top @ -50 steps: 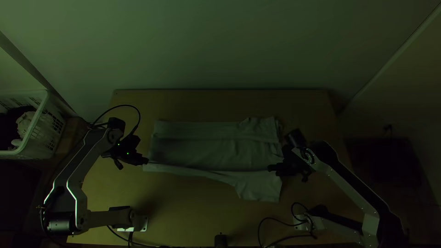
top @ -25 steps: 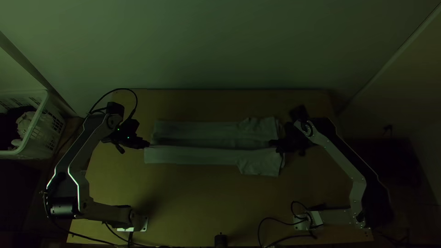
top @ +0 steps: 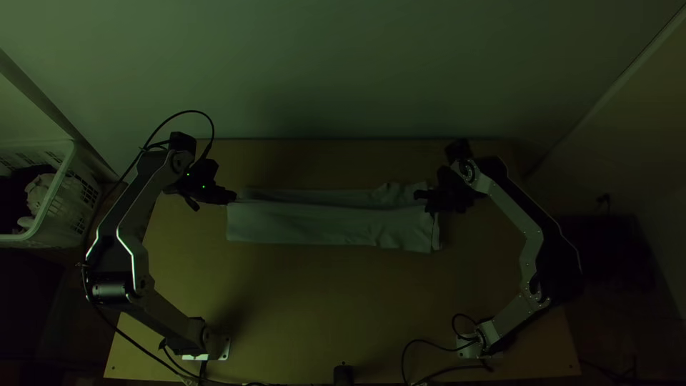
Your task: Fold the t-shirt
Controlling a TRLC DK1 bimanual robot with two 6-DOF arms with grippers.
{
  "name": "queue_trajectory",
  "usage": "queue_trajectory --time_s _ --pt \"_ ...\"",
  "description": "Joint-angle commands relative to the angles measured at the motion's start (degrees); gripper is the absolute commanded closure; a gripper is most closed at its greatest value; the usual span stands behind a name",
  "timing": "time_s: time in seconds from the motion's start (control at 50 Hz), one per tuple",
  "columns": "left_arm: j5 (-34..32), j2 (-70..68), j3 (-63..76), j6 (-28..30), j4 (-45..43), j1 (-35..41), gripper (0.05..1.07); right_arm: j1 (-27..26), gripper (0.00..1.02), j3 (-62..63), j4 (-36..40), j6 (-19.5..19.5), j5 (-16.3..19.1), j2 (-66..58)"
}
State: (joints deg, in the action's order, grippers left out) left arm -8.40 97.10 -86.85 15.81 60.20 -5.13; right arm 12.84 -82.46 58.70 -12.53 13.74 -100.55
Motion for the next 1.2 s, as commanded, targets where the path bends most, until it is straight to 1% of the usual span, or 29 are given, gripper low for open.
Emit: queue_trajectory --time_s 0.0,0.24,0.26,0.28,0.3,0.32,0.34,0.36,0.38,0.4,0.46,0.48,0.5,0.52,0.58,0.64,0.68,0.74,0.8,0.94,1.02,1.14,1.18 --pt "-0.03 3.1 -4.47 -1.58 0.44 0.38 1.04 -1.24 0.99 -3.5 -0.07 1.2 -0.47 -3.6" --pt "-0.03 8.81 -10.53 -3.6 0.62 1.35 1.04 -2.73 0.99 -9.39 -0.16 1.55 -0.47 -10.28" --pt "-0.03 9.16 -10.71 -3.86 0.62 1.35 1.03 -2.73 0.98 -9.74 -0.16 1.55 -0.47 -10.72" --pt "-0.03 9.51 -10.97 -4.04 0.62 1.35 0.99 -2.82 0.96 -10.18 -0.16 1.55 -0.47 -11.07" --pt "-0.03 9.86 -11.24 -4.3 0.7 1.43 0.9 -2.82 0.91 -10.71 -0.16 1.55 -0.47 -11.42" --pt "-0.03 10.04 -11.41 -4.21 0.7 1.52 0.76 -2.82 0.86 -11.15 -0.16 1.55 -0.47 -11.6" --pt "-0.03 10.22 -11.41 -3.86 0.7 1.79 0.57 -2.82 0.8 -11.59 -0.16 1.55 -0.47 -11.77" --pt "-0.03 10.22 -11.41 -3.33 0.7 1.87 0.37 -2.82 0.75 -12.12 -0.16 1.46 -0.47 -11.77" --pt "-0.03 10.22 -11.5 -2.54 0.7 2.05 0.19 -2.82 0.67 -12.82 -0.43 1.37 -0.55 -11.86" --pt "-0.03 10.22 -11.5 -1.84 0.7 2.23 0.09 -2.82 0.58 -13.52 -0.51 1.11 -0.55 -11.86" --pt "-0.56 9.69 -11.59 -2.19 0.7 2.31 0.1 -3.09 0.21 -14.31 -0.43 0.85 -0.47 -11.77" --pt "-1.18 9.42 -11.59 -2.28 0.7 2.31 0.1 -3.09 0.12 -14.22 -0.43 0.85 -0.47 -11.68" --pt "-1.7 9.07 -11.59 -2.28 0.62 2.31 0.1 -3.09 0.05 -14.4 -0.51 0.85 -0.55 -11.68" --pt "-2.41 8.81 -11.59 -2.37 0.26 2.31 0.1 -3.26 0.03 -14.93 -0.69 0.93 -0.55 -11.77" --pt "-4.34 8.28 -11.85 -3.86 -0.79 2.05 0.1 -3.7 0.03 -15.98 -1.48 0.67 -0.55 -11.68" --pt "-6.01 7.84 -12.38 -5.09 -1.32 1.43 0.1 -4.4 0.03 -15.98 -3.59 -0.74 -0.55 -10.54" --pt "-6.19 7.4 -12.47 -5.97 -1.76 1.17 0.1 -5.02 0.03 -15.81 -5.7 -0.82 -0.55 -9.49" --pt "-8.21 6.7 -12.2 -6.23 -2.02 0.2 0.1 -5.81 0.03 -15.81 -7.54 -0.82 -0.55 -7.9" --pt "-12.25 6.26 -11.94 -6.58 -2.46 -1.38 0.1 -6.69 0.03 -15.72 -9.3 -0.82 -0.55 -6.41" --pt "-22.36 4.77 -9.39 -8.25 -2.81 -5.69 0.1 -8.71 0.03 -15.98 -10.36 -1.26 -0.2 -3.42" --pt "-24.99 4.5 -7.99 -8.17 -3.43 -7.53 0.1 -9.59 0.03 -15.98 -10.53 -2.41 0.15 -1.22" --pt "-27.54 4.41 -4.91 -6.94 -3.69 -9.55 0.1 -11.17 0.03 -15.89 -11.41 -3.2 2.35 2.03" --pt "-28.77 4.06 -3.15 -6.58 -4.75 -10.08 0.1 -11.96 0.03 -15.98 -11.59 -3.55 3.84 2.82"
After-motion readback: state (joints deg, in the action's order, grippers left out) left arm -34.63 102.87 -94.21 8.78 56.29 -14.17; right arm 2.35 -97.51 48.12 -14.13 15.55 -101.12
